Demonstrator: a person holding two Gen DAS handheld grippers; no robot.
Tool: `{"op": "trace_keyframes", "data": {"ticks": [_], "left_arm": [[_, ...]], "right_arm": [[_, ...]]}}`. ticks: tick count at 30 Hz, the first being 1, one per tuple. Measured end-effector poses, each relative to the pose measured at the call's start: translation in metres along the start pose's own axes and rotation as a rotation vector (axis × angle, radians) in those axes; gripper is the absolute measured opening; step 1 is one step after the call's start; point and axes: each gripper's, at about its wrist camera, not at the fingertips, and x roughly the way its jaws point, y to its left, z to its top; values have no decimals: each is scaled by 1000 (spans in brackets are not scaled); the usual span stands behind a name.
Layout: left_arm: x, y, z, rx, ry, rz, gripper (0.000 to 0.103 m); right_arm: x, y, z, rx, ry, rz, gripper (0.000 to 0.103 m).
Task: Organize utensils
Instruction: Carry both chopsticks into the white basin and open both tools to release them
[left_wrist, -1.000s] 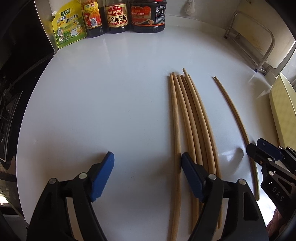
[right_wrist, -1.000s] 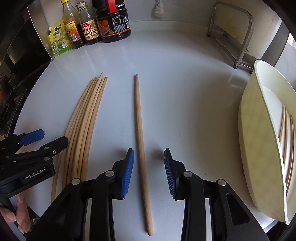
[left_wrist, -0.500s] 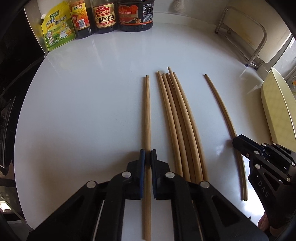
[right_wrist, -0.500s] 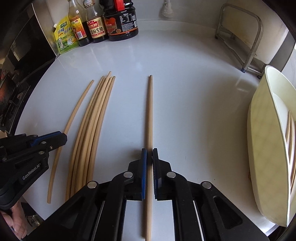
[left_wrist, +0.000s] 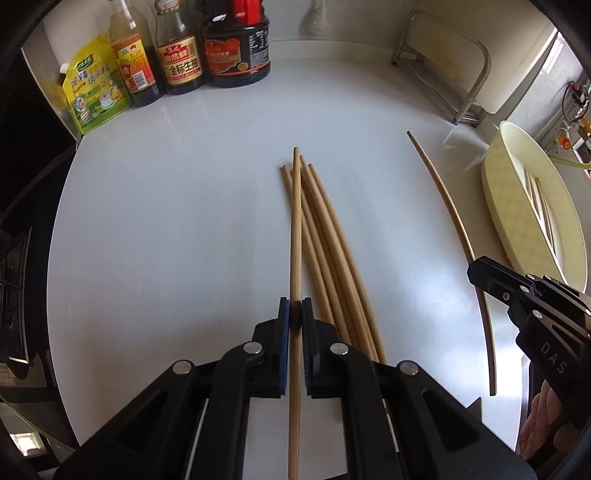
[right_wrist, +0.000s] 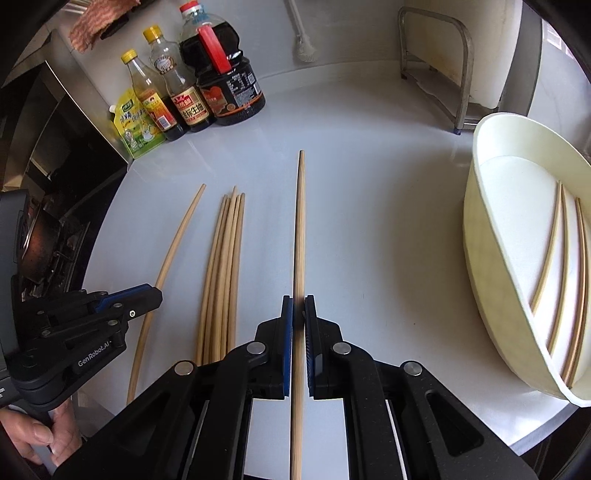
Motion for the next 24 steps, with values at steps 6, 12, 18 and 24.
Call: {"op": "trace_keyframes", "data": {"ticks": [6, 12, 18, 24], "left_arm": [[-20, -36, 32, 101, -51, -43, 7], [-35, -98, 65, 226, -115, -108, 7], [-43, -164, 88, 338, -136, -197, 7], [-52, -220, 109, 427, -157, -263, 7]], "right_arm": [[-38, -29, 13, 76, -95, -32, 6], [-75, -84, 11, 207, -180, -90, 6], [-104, -135, 9, 316, -237, -160, 6], [-124, -178, 10, 394, -274, -205, 6]]}}
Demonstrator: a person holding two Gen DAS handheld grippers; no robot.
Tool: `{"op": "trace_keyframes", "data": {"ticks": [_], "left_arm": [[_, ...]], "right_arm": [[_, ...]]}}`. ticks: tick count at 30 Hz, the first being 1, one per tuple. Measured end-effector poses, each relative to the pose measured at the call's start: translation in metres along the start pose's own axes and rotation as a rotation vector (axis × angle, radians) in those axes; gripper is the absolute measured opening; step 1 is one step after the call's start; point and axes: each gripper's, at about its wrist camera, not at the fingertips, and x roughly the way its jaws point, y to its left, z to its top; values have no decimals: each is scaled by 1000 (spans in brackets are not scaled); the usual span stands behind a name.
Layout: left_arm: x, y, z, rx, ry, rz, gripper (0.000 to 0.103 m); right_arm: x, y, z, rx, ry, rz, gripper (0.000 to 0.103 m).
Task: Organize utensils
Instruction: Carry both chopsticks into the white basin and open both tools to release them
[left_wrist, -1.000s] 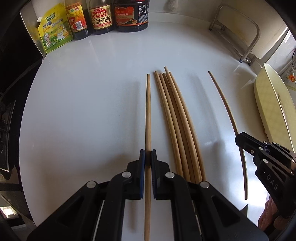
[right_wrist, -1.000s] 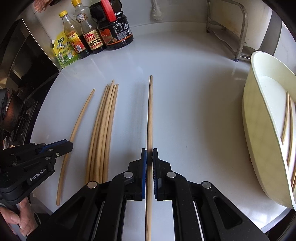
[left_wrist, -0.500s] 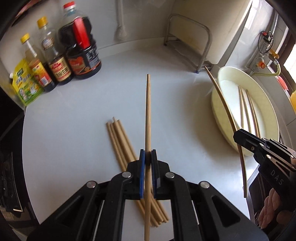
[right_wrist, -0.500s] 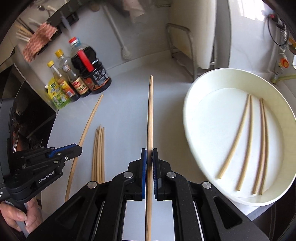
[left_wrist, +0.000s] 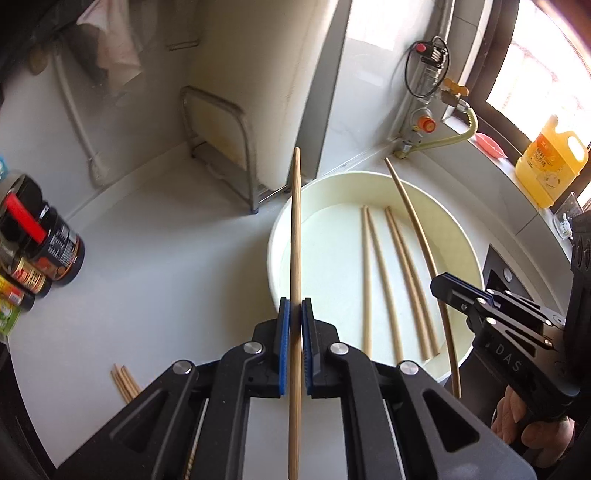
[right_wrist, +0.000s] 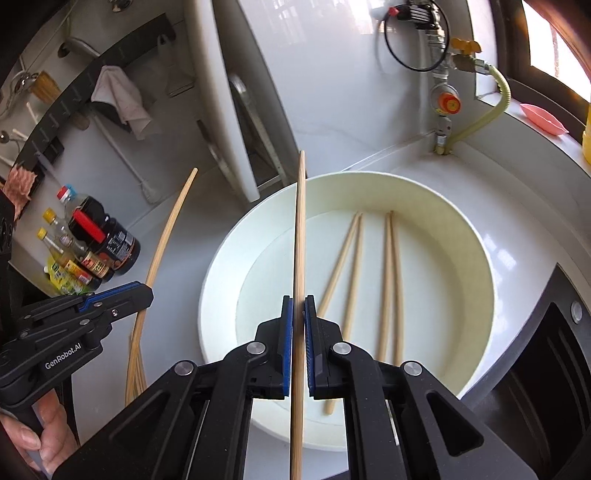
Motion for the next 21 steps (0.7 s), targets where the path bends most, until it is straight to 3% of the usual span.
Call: {"op": "trace_keyframes", "data": {"ticks": [11, 21], "left_arm": [[45, -60, 47, 112, 27, -74, 7], [94, -65, 46, 149, 114, -52, 7]], "right_arm": [[14, -49, 11, 114, -4, -30, 6], [49, -59, 10, 177, 68, -56, 6]]}}
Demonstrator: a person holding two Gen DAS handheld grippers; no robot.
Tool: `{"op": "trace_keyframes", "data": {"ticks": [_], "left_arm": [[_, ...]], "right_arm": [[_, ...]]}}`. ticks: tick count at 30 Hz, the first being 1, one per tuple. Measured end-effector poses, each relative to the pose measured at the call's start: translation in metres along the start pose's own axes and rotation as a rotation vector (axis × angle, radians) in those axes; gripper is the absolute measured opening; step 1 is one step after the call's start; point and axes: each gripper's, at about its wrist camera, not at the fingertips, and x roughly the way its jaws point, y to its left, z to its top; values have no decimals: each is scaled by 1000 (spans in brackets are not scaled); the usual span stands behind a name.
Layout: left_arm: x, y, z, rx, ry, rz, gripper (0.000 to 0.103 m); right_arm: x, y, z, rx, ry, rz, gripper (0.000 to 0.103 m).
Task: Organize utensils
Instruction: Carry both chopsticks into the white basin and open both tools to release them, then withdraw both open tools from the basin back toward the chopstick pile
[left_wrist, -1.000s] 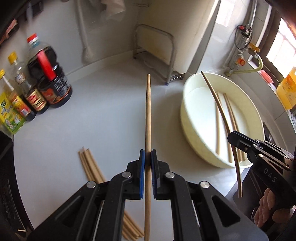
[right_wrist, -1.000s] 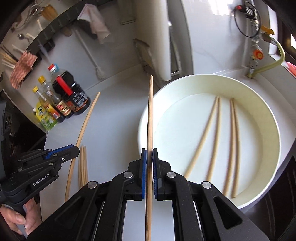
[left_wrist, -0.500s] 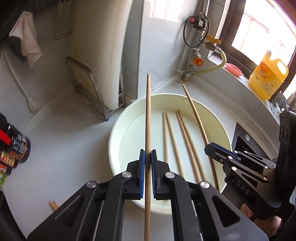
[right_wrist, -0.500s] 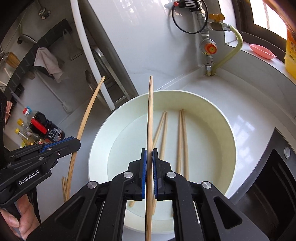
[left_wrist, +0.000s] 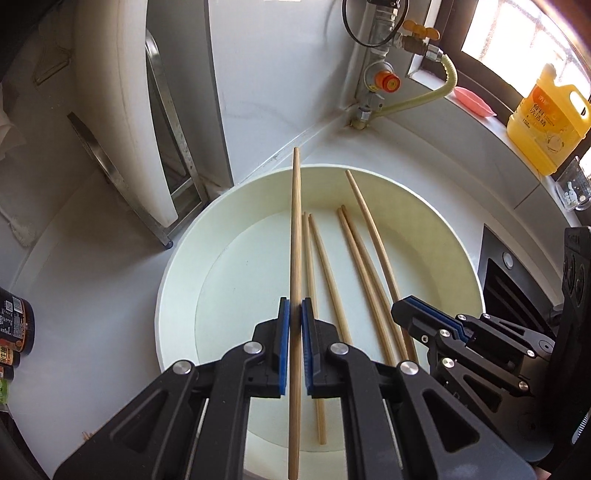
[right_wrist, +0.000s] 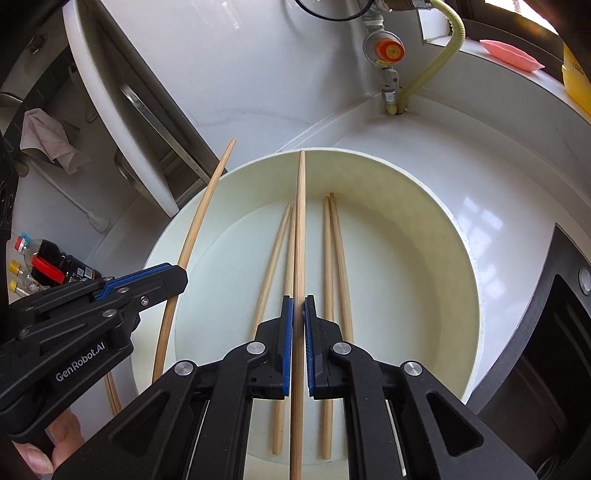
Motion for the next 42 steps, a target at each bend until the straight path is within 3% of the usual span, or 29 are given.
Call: {"op": "trace_keyframes", "data": {"ticks": [4, 6, 10, 12, 26, 42], "left_arm": [[7, 2, -2, -1, 23, 5, 7], [6, 4, -2, -10, 22, 2, 9], [-2, 6, -3, -15, 3, 16, 32], [-6, 8, -3, -20, -6, 21, 37], [-33, 25, -33, -64, -17, 67, 37], [-96, 54, -86, -140, -89, 112, 40]], "right_arm": [[7, 0, -1, 3, 16, -6, 7], [7, 0, -2, 3, 12, -4, 12], [0, 3, -3, -13, -6, -14, 16], [-4, 3, -5, -13, -10, -10, 16], [-24, 17, -15, -53, -23, -6, 16], [-63, 59, -36, -157, -67, 25, 16]]}}
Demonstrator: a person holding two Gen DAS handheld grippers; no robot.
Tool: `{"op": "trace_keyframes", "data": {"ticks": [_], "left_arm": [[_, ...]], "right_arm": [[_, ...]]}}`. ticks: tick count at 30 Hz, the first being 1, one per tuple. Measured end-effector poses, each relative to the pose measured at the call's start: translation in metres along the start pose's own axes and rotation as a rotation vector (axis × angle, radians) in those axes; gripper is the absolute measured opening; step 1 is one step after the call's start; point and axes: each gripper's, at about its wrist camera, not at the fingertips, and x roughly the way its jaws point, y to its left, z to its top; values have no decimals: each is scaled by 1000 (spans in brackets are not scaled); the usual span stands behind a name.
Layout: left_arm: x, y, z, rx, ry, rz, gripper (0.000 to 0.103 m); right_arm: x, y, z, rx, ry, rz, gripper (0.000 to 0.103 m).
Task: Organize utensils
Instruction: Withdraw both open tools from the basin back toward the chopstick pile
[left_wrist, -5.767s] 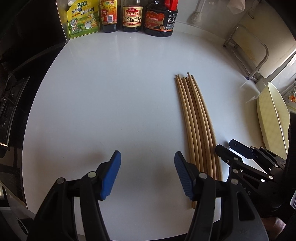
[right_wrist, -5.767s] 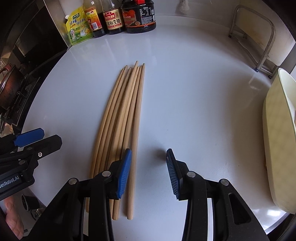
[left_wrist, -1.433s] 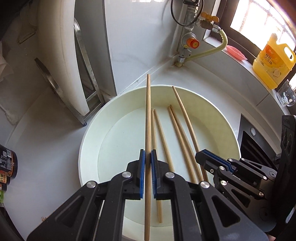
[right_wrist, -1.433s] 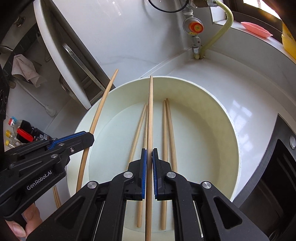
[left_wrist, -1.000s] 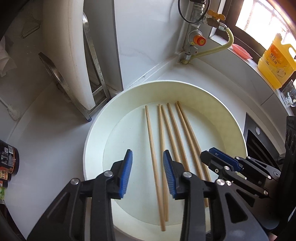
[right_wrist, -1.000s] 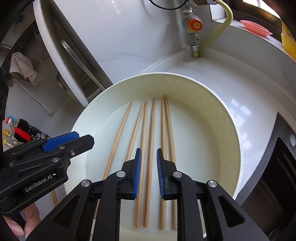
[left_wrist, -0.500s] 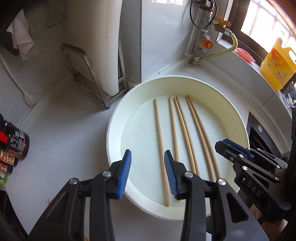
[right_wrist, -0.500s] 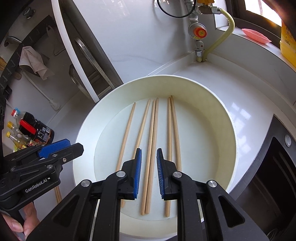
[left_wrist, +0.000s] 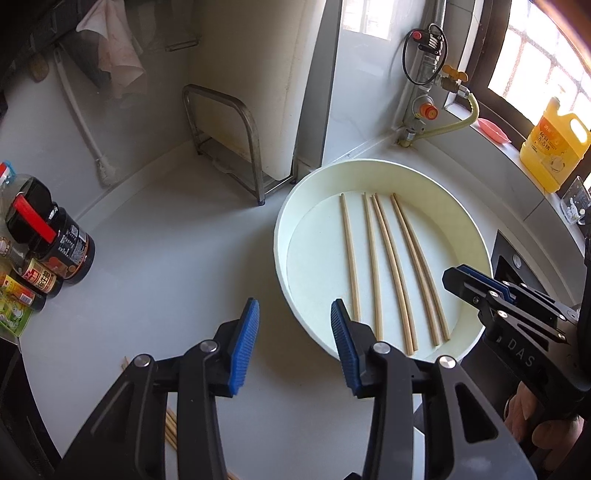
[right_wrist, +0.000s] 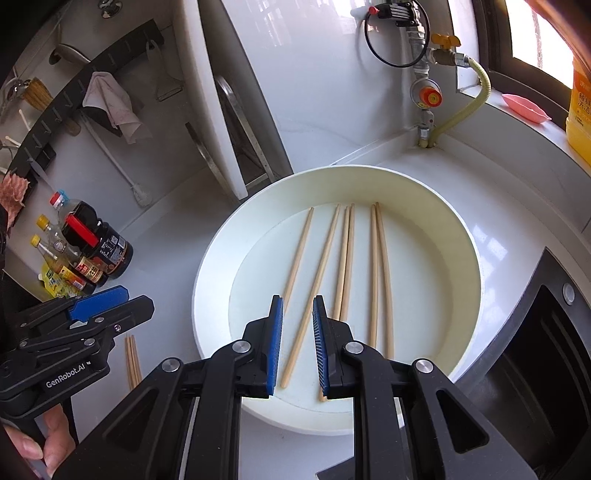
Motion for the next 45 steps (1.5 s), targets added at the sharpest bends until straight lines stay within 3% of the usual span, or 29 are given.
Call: {"op": "trace_keyframes", "data": {"ticks": [20, 37, 45], "left_arm": [[-48, 72, -83, -138, -10, 66, 41], [-53, 134, -143, -284, 36, 129, 43], [-51, 155, -165, -329, 63, 159, 49]], "right_arm": [[-12, 90, -48, -162, 50, 74, 21], [11, 160, -90, -300, 154, 132, 24], [24, 184, -101, -352, 195, 170, 25]]}}
